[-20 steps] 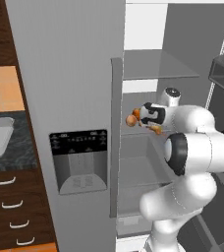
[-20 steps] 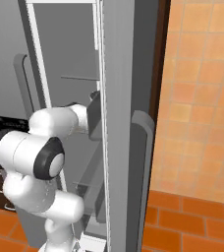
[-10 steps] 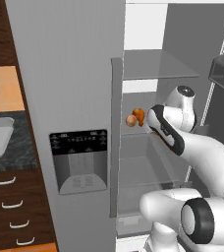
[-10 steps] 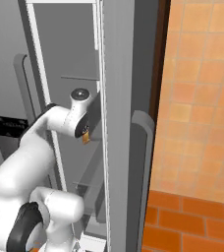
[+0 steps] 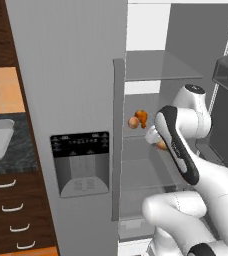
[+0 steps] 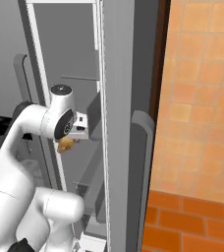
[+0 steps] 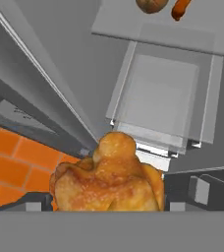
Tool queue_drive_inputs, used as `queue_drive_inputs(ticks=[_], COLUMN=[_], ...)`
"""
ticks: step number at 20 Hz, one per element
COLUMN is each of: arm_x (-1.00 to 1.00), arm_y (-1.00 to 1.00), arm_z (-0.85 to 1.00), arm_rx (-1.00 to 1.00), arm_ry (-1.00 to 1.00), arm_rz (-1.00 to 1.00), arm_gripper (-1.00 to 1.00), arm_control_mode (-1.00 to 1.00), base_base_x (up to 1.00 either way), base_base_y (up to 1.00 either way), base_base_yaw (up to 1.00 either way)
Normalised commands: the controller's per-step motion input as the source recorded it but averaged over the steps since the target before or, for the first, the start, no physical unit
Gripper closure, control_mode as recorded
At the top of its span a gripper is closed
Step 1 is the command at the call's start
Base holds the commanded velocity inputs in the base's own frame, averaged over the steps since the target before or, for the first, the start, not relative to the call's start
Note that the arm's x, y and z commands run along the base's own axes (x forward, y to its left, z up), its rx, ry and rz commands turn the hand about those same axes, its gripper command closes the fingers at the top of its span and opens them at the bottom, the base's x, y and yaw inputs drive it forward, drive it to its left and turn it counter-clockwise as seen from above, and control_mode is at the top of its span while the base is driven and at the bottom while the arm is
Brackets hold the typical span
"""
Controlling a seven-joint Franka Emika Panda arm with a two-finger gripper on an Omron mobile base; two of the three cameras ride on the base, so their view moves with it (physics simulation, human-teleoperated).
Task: Place one onion and one chicken drumstick in each tupperware on the nearby counter, to pack two identical lunches.
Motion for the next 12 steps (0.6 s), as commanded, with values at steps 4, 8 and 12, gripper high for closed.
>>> queue_drive_inputs(ticks=[4, 8, 12], arm_x=[-0.9, -0.73, -0.55], arm_y=[0.19, 0.0, 0.0], arm_z=[0.14, 0.57, 0.71], arm_rx=[-0.04, -0.02, -0.12], arm_ry=[-0.1, -0.27, -0.25], arm_rz=[-0.27, -0.11, -0.05], arm_gripper=[1.0, 1.0, 1.0], arm_control_mode=[-1.0, -1.0, -1.0], base_base_x=[0.0, 0.0, 0.0], base_base_y=[0.0, 0.0, 0.0], base_base_yaw=[0.0, 0.0, 0.0])
